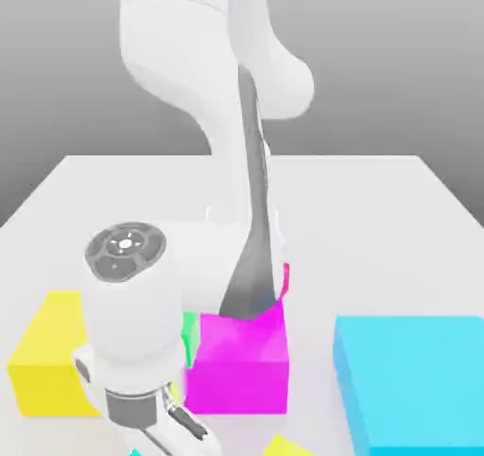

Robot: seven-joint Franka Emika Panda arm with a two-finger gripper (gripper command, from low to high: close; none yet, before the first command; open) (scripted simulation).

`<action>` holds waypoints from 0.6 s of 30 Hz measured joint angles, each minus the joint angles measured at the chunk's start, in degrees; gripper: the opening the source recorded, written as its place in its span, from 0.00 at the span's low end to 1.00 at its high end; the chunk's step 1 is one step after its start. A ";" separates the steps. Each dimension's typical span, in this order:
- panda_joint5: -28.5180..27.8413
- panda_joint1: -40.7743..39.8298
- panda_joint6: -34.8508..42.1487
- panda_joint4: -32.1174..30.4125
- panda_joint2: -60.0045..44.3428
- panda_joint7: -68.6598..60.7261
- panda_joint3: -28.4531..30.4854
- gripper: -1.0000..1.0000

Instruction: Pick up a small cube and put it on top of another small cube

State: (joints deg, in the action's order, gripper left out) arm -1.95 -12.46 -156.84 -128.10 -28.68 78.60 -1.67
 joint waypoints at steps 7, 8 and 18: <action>0.58 -0.10 7.81 -3.34 12.96 -3.54 -1.99 0.00; 0.47 0.09 8.57 -4.37 14.97 -4.60 -2.38 0.00; 3.32 4.13 15.90 -16.13 35.57 -18.70 -4.78 0.00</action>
State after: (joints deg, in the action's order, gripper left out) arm 1.38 -8.33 -140.94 -144.23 6.89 59.90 -6.45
